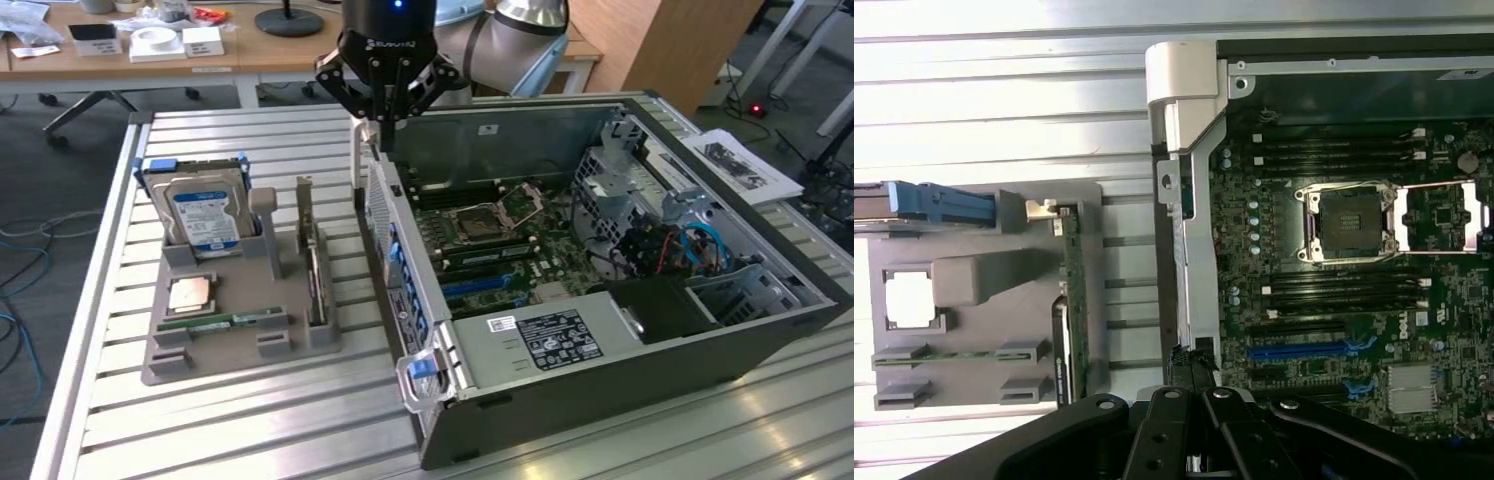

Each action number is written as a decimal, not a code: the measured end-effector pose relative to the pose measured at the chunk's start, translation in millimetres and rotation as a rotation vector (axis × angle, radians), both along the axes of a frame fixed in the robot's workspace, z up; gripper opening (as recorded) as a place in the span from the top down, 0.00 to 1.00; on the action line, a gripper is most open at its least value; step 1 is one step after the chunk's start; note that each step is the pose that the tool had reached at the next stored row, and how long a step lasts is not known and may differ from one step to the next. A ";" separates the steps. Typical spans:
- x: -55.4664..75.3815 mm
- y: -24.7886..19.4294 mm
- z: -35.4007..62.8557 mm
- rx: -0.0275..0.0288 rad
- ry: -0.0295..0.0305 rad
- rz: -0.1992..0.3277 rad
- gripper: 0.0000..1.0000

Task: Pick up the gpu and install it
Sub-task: 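Reach for the gpu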

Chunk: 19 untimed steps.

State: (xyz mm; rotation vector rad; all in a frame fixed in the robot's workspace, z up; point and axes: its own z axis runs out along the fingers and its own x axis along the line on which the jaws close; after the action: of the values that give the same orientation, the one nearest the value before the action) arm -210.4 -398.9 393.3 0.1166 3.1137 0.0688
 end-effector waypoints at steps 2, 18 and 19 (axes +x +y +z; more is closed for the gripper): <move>-0.7 0.0 0.0 0.0001 -0.0001 0.000 0.89; -14.9 0.0 0.0 0.0000 0.0000 0.000 0.89; -16.3 0.0 -0.1 0.0001 -0.0001 0.000 0.89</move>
State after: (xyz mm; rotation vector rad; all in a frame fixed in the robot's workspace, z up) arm -226.7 -398.9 393.2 0.1166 3.1136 0.0689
